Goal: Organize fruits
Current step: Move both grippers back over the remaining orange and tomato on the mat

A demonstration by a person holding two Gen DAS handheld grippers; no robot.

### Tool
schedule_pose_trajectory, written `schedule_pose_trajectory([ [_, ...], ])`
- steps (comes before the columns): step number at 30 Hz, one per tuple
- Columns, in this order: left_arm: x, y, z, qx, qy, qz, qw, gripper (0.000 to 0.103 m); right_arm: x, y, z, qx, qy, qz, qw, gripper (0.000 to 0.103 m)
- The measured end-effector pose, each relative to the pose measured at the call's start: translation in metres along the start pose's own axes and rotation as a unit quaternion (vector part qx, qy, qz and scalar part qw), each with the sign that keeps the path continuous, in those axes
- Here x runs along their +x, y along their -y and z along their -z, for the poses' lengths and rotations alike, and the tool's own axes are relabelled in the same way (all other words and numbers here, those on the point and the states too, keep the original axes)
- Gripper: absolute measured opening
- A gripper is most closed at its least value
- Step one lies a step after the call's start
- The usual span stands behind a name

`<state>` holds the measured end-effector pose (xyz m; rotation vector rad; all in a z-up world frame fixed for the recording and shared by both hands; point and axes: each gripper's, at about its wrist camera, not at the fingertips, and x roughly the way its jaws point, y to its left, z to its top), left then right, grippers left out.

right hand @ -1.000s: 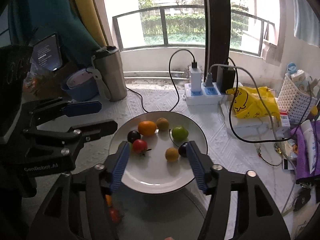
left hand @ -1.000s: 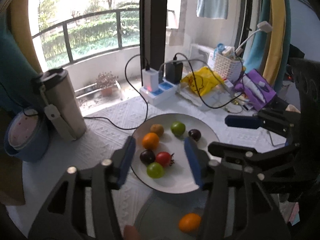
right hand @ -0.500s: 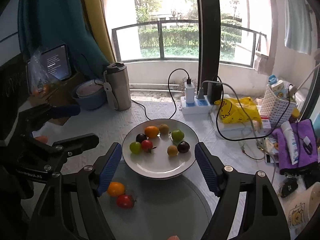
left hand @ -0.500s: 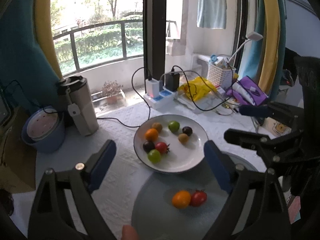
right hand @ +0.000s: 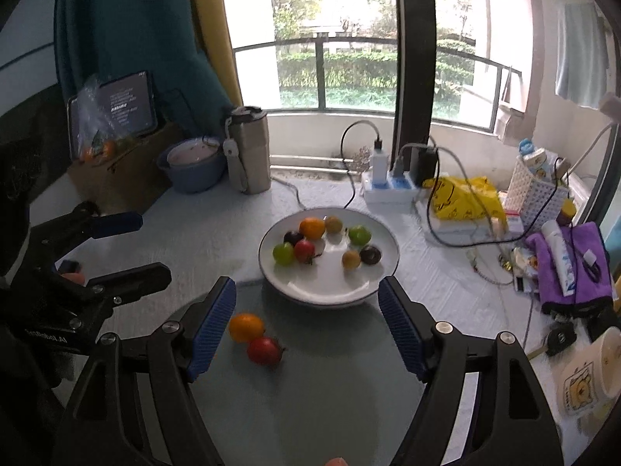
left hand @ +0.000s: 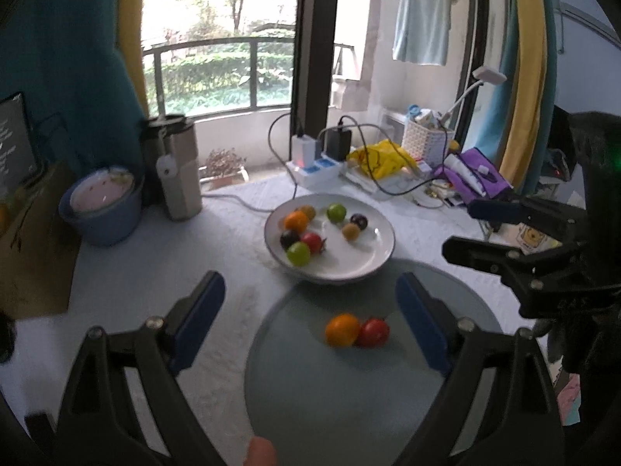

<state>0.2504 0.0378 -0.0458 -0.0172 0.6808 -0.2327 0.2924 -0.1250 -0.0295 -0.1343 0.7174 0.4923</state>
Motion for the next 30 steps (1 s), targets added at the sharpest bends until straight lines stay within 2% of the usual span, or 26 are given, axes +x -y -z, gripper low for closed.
schedule_pose_trajectory([
  [12, -0.002, -0.019, 0.048, -0.032, -0.025, 0.004, 0.9992, 0.091, 0.022, -0.027, 0.037, -0.010, -0.047, -0.012, 0.999, 0.078],
  [30, 0.023, -0.043, 0.085, -0.054, -0.069, -0.013, 0.9961, 0.091, 0.088, -0.044, 0.064, -0.014, -0.112, -0.038, 0.993, 0.078],
])
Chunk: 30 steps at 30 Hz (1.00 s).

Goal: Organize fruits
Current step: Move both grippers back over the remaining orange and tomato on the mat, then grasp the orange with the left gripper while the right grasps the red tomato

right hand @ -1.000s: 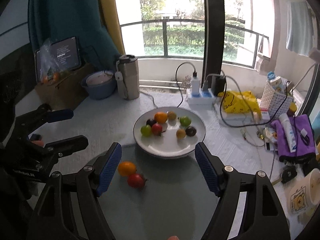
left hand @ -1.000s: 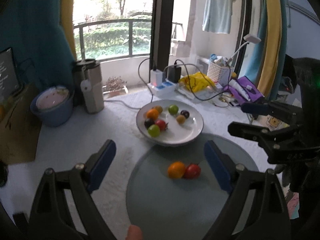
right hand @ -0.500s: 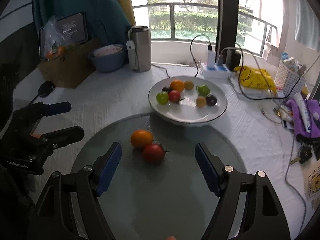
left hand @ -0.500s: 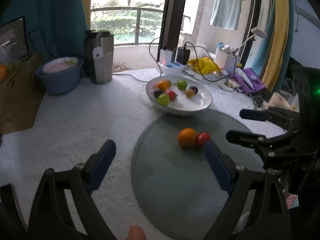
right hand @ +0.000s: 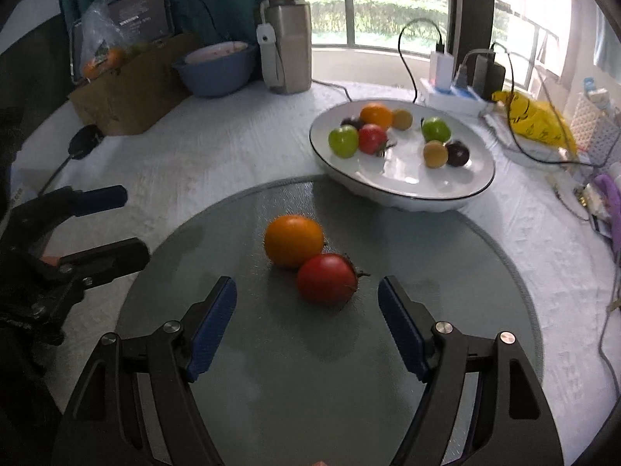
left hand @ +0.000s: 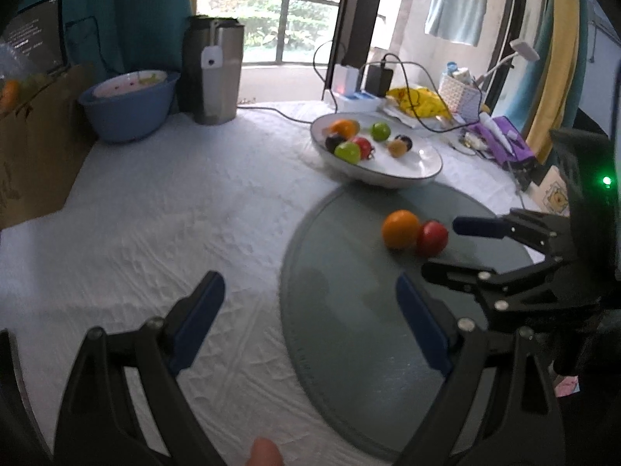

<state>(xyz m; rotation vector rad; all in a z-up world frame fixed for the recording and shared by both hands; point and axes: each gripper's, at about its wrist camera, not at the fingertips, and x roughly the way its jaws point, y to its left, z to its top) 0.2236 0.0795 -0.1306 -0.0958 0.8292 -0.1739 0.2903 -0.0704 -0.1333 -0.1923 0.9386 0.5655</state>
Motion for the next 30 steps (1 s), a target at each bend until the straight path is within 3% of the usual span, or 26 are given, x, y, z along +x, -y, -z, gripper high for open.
schedule_pose_trajectory([
  [5, 0.003, -0.001, -0.003, 0.001, -0.001, 0.001, 1.0000, 0.091, 0.008, 0.002, -0.004, 0.002, -0.001, -0.014, 1.000, 0.075],
  [9, 0.009, 0.004, -0.004, 0.009, -0.010, 0.007, 0.9999, 0.091, 0.011, 0.004, -0.005, 0.003, -0.004, -0.009, 1.000, 0.059],
  [15, 0.019, 0.018, -0.008, 0.031, -0.014, -0.002, 0.9994, 0.091, 0.012, 0.014, 0.000, 0.002, -0.005, -0.010, 1.000, 0.044],
  [30, 0.046, 0.054, -0.027, 0.078, -0.012, 0.007, 0.9968, 0.090, -0.009, 0.037, 0.007, 0.015, 0.014, -0.014, 1.000, 0.042],
])
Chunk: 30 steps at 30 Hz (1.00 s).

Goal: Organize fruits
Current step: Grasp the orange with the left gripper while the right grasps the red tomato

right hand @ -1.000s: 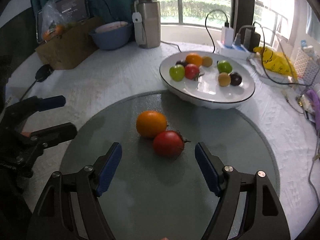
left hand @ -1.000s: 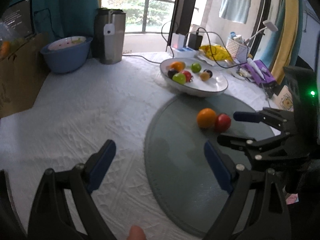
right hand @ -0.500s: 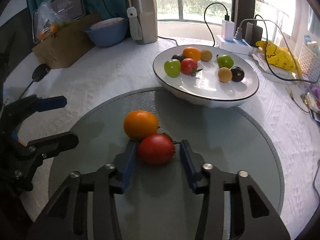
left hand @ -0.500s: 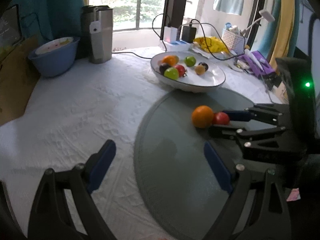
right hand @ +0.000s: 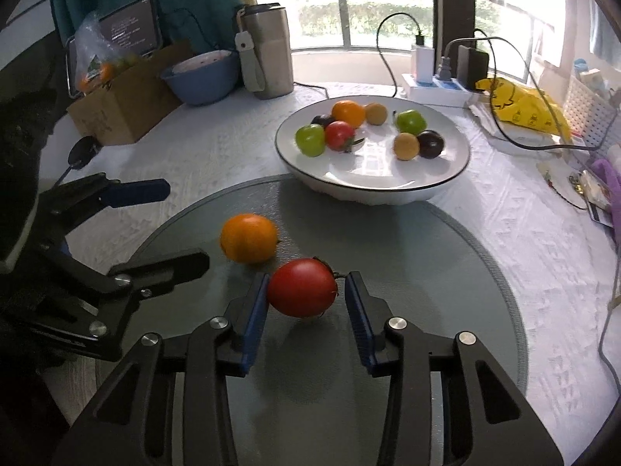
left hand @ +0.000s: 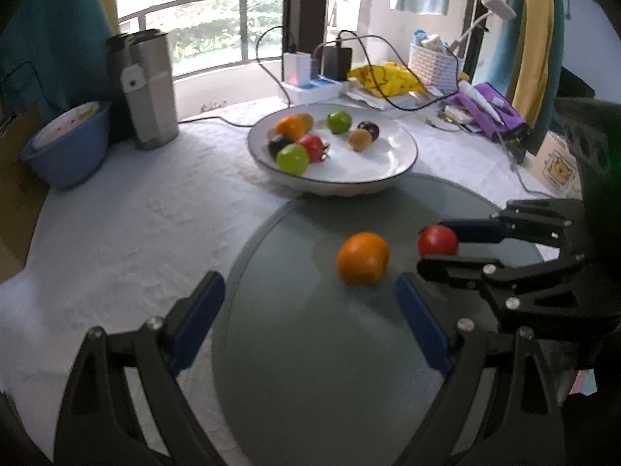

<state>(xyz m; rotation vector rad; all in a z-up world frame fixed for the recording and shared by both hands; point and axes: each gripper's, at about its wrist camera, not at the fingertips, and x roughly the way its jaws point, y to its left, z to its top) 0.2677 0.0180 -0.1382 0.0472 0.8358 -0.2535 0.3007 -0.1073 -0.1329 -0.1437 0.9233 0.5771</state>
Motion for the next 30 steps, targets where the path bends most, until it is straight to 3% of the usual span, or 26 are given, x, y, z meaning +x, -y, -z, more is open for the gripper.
schedule_pose_trajectory([
  [12, 0.023, 0.018, -0.011, 0.019, -0.020, 0.011, 0.9995, 0.090, -0.010, 0.016, 0.002, 0.016, 0.010, 0.001, 1.000, 0.042],
  [14, 0.024, 0.020, -0.010, 0.025, -0.023, 0.004, 0.9994, 0.067, -0.010, 0.017, 0.002, 0.018, 0.011, 0.000, 1.000, 0.042],
  [22, 0.028, 0.026, -0.008, 0.032, -0.036, 0.025, 0.9985, 0.036, -0.012, 0.019, 0.005, 0.021, 0.011, 0.000, 1.000, 0.042],
  [30, 0.026, 0.030, -0.007, 0.036, -0.036, 0.028, 0.9983, 0.035, -0.012, 0.019, 0.004, 0.021, 0.012, 0.001, 1.000, 0.042],
])
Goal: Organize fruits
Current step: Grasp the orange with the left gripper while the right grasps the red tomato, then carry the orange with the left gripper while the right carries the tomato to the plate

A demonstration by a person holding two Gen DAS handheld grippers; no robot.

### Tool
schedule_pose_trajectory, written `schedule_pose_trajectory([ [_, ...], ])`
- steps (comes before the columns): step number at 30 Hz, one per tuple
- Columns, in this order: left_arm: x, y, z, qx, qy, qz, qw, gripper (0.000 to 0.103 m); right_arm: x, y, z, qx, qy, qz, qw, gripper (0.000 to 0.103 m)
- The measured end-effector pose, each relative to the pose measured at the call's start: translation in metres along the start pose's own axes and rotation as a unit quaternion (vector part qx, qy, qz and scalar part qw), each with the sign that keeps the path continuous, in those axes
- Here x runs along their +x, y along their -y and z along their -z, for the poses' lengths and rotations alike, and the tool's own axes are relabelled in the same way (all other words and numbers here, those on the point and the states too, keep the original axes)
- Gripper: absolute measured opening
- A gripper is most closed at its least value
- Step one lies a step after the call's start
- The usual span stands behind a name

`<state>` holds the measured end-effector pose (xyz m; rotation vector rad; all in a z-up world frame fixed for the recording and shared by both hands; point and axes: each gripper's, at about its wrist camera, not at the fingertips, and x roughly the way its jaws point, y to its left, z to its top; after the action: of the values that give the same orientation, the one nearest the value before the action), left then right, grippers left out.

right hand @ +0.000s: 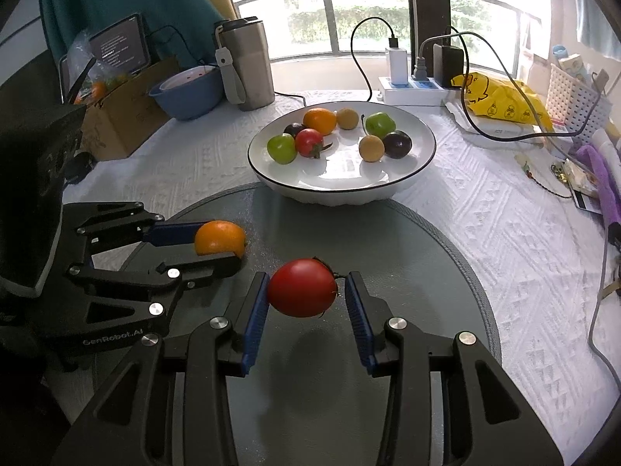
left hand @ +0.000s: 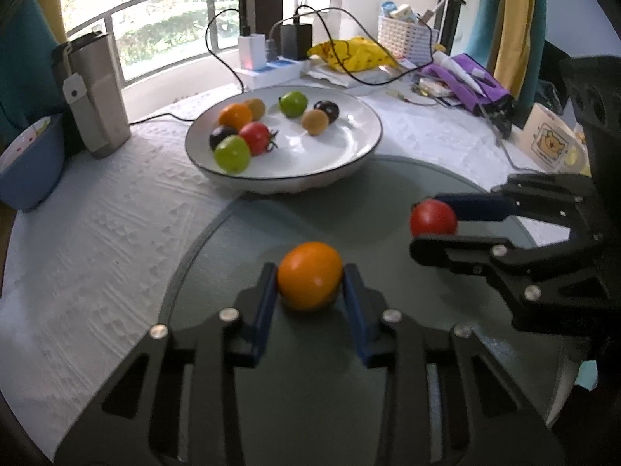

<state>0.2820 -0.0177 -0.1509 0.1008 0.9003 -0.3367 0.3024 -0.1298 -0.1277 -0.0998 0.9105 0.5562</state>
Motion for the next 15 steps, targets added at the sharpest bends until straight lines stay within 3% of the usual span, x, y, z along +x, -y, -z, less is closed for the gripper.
schedule_pose_trajectory([
  [15, -0.021, 0.001, 0.003, -0.005, 0.017, 0.005, 0.9998, 0.035, -0.013, -0.010, 0.002, -0.009, 0.012, 0.004, 1.000, 0.042],
])
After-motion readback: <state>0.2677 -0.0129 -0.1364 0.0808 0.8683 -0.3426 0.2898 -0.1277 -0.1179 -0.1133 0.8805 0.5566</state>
